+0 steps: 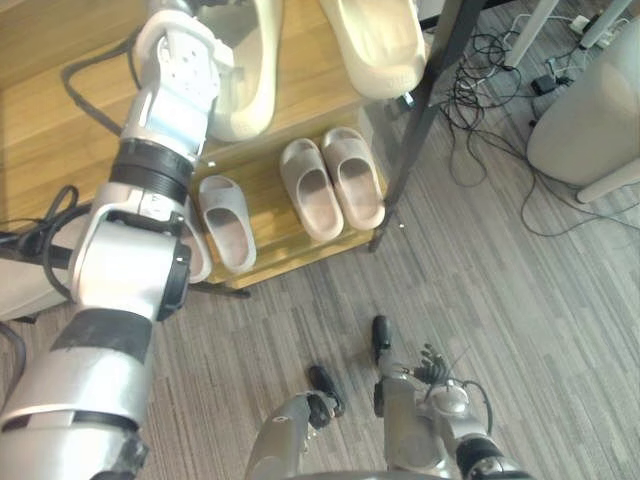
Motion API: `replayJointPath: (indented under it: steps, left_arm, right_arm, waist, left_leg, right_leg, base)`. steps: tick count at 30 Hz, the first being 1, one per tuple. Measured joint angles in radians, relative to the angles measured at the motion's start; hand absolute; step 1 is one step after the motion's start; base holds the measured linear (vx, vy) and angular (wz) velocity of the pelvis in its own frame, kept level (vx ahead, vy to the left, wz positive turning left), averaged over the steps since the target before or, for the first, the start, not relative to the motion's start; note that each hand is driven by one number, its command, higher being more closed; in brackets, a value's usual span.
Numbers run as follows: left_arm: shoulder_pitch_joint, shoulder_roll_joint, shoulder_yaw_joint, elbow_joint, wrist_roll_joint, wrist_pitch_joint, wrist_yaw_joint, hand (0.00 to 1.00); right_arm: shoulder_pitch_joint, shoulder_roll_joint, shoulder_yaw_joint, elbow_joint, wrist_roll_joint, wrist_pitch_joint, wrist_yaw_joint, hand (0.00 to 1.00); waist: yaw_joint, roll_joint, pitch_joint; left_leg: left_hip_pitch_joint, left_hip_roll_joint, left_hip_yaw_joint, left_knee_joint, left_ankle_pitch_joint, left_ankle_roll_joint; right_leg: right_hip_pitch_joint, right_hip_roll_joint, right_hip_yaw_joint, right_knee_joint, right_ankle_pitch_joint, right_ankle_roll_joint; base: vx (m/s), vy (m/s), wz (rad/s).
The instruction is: Organize the slippers on the shoe rack
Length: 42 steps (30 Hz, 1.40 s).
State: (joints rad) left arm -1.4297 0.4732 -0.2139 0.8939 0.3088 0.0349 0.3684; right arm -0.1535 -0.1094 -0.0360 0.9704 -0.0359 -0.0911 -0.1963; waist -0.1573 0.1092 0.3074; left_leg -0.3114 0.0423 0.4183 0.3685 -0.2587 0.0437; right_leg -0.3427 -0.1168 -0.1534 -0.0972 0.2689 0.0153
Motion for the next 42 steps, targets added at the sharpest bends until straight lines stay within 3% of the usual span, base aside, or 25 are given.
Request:
replayJointPath:
  steps: [17, 28, 29, 33, 42]
  left_arm:
    - [0.102, -0.092, 0.016, -0.102, -0.016, -0.002, 0.001, 0.0]
    - [0.264, -0.113, 0.021, -0.278, -0.082, -0.024, 0.003, 0.0]
    - [0.301, -0.115, 0.023, -0.31, -0.106, -0.032, 0.003, 0.0]
    - [0.358, -0.125, 0.059, -0.354, -0.159, -0.049, 0.005, 0.0]
    - [0.486, -0.15, 0.099, -0.43, -0.412, -0.103, -0.002, 0.0]
  right_arm:
    - [0.014, -0.006, 0.013, 0.006, -0.001, 0.002, 0.001, 0.0]
    - [0.044, -0.009, 0.043, 0.012, -0.005, 0.012, 0.002, 0.0]
    - [0.052, -0.011, 0.043, 0.026, -0.005, 0.014, 0.002, 0.0]
    - [0.061, -0.011, 0.043, 0.029, -0.006, 0.024, 0.002, 0.0]
    - [0.083, -0.012, 0.043, 0.028, -0.014, 0.042, 0.02, 0.0]
  waist:
    - [0.004, 0.003, -0.002]
    - [0.037, 0.007, -0.045]
    - [0.049, 0.007, -0.068]
    - [0.053, 0.01, -0.082]
    - [0.077, 0.012, -0.109]
  left_leg:
    - [0.057, -0.022, -0.045, -0.045, 0.025, 0.005]
    - [0.093, -0.04, -0.074, -0.083, 0.053, 0.006]
    - [0.098, -0.041, -0.078, -0.095, 0.057, 0.003]
    - [0.125, -0.047, -0.103, -0.125, 0.075, -0.005]
    - [0.175, -0.057, -0.129, -0.183, 0.108, -0.012]
  right_leg:
    - [0.062, -0.012, -0.046, 0.006, -0.003, 0.005]
    - [0.101, -0.026, -0.084, 0.002, -0.015, 0.012]
    - [0.103, -0.026, -0.091, 0.001, -0.019, 0.009]
    - [0.13, -0.03, -0.114, 0.002, -0.028, 0.009]
    - [0.163, -0.034, -0.145, 0.001, -0.041, 0.012]
  base:
    - [0.0, 0.033, 0.08]
    - [-0.04, 0.014, 0.1]
    - [-0.04, -0.005, 0.05]
    - [-0.01, -0.009, 0.17]
    - [-0.01, 0.005, 0.09]
